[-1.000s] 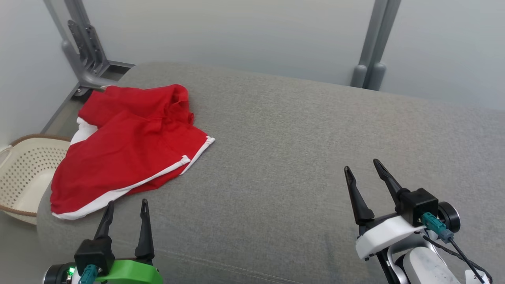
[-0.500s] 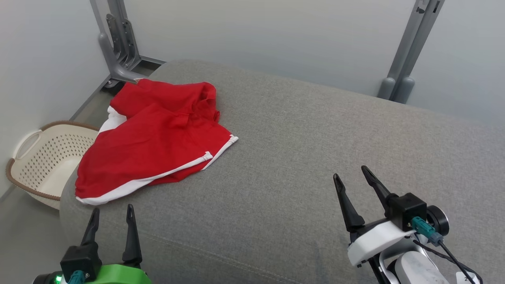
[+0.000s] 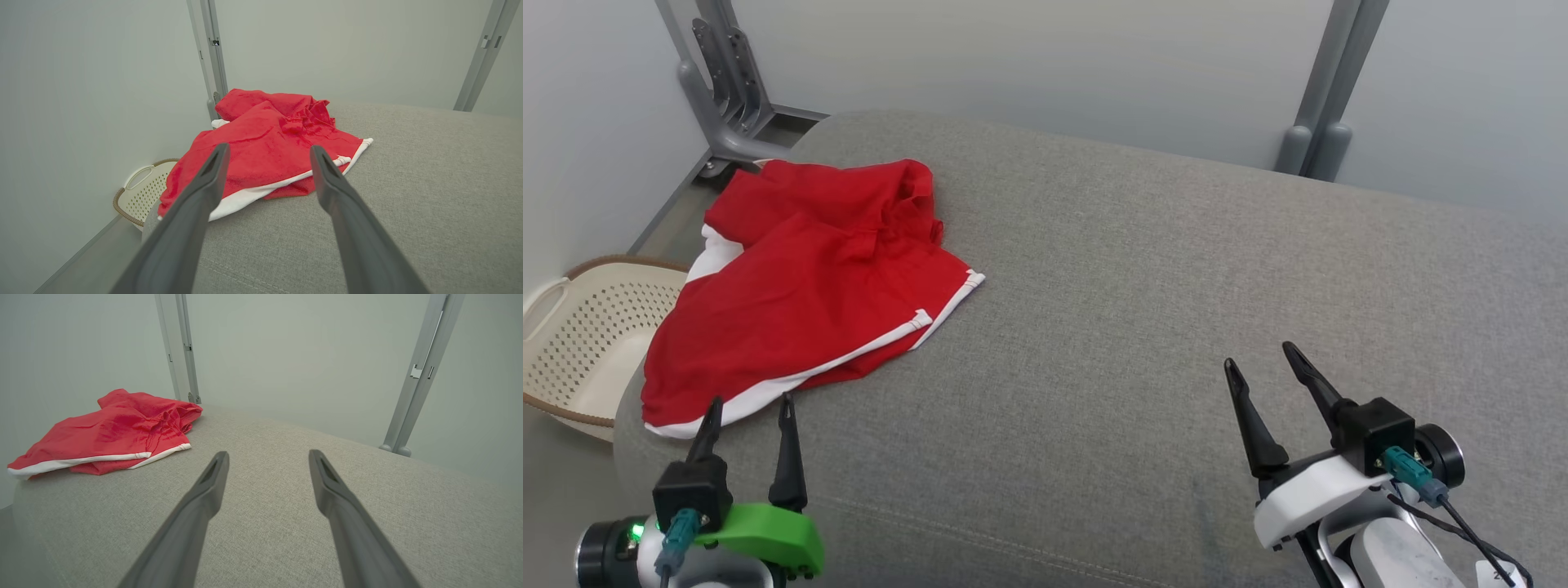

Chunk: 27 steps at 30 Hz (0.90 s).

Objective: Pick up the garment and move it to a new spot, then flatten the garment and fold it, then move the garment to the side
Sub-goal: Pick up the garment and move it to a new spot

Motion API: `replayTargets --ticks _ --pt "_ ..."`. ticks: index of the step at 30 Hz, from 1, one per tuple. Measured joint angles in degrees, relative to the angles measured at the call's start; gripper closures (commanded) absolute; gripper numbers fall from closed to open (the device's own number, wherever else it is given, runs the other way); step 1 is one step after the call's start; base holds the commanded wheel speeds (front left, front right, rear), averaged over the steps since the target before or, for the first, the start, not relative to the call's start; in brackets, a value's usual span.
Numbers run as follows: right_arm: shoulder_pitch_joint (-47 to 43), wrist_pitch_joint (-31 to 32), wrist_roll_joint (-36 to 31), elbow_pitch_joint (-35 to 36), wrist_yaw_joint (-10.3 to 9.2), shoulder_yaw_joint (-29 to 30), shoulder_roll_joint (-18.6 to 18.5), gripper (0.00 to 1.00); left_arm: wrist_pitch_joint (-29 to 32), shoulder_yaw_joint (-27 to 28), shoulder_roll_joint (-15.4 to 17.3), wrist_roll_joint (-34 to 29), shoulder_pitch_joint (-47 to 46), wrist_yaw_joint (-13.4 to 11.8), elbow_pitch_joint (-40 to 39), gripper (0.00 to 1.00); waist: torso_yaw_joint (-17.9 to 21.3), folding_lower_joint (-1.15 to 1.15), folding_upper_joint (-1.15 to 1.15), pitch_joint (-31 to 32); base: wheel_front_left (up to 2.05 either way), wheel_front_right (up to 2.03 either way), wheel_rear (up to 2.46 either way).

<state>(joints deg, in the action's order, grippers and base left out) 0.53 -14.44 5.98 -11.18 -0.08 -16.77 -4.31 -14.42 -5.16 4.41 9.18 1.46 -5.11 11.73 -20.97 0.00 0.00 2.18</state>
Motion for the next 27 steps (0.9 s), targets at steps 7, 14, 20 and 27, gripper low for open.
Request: replayTargets --ticks 7,14,20,27 --pt "0.76 0.0 -0.96 0.1 0.08 0.13 -1.34 0.0 1.66 2.21 0.41 0.89 -9.51 0.07 5.89 0.0 1.75 0.0 0.0 -2.31 0.0 0.0 0.0" --pt "3.28 0.0 -2.33 0.65 0.76 -0.25 -2.44 0.0 5.86 3.58 -0.42 3.3 -16.66 0.05 13.27 0.0 3.7 0.0 0.0 -5.51 0.0 0.0 0.0" --pt "6.14 0.0 -3.02 1.18 1.54 -0.43 -3.35 0.0 9.13 5.41 -0.46 4.32 -22.41 -0.43 19.4 0.0 5.8 0.0 0.0 -8.8 0.0 0.0 0.0" --pt "8.64 -0.12 -3.44 1.72 1.67 -0.18 -4.41 0.0 12.15 8.01 0.01 4.48 -26.72 -0.97 26.11 0.0 8.44 0.0 0.0 -12.72 0.0 0.0 0.0"
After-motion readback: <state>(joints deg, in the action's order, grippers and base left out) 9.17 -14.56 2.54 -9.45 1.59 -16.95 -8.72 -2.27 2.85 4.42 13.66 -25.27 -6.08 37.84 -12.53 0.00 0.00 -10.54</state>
